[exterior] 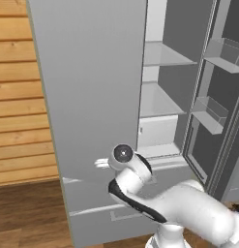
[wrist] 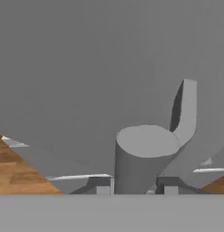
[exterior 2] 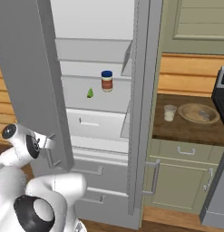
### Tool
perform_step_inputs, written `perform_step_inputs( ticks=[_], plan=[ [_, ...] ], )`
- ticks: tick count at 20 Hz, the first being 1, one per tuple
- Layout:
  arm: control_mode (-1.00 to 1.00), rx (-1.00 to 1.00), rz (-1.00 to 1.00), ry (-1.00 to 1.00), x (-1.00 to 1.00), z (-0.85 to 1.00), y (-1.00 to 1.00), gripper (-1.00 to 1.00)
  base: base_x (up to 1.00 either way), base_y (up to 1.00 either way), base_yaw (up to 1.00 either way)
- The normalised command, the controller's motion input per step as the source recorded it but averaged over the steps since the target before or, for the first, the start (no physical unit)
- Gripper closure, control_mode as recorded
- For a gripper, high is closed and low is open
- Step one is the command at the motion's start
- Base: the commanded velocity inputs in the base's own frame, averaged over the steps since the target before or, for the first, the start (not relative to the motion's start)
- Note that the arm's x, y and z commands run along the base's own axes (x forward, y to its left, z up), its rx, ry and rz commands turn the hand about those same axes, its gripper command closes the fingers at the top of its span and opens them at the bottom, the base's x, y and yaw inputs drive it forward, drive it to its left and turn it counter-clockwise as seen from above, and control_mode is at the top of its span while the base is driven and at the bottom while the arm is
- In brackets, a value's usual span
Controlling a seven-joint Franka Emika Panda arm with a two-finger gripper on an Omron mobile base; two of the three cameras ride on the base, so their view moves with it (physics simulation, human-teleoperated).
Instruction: Grab a lemon wedge from the fridge and one ice cube from the ice bowl, and put them in the glass of lemonade.
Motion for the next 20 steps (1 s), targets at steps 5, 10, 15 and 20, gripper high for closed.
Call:
perform_step_inputs(
  ticks=[5,10,15,20],
  plan=[
    [-1.0,-0.01,0.08,0.03,-0.98,0.79,0.5,1.0,0.0,0.0,0.0],
    [-1.0,0.0,0.15,0.0,-0.92,1.0,0.09,1.0,0.0,0.0,0.0],
    [-1.0,0.06,0.09,0.0,-0.93,1.0,-0.06,1.0,0.0,0.0,0.0],
    [-1.0,0.14,0.0,0.0,-0.43,1.0,-0.45,1.0,0.0,0.0,0.0]
  ],
)
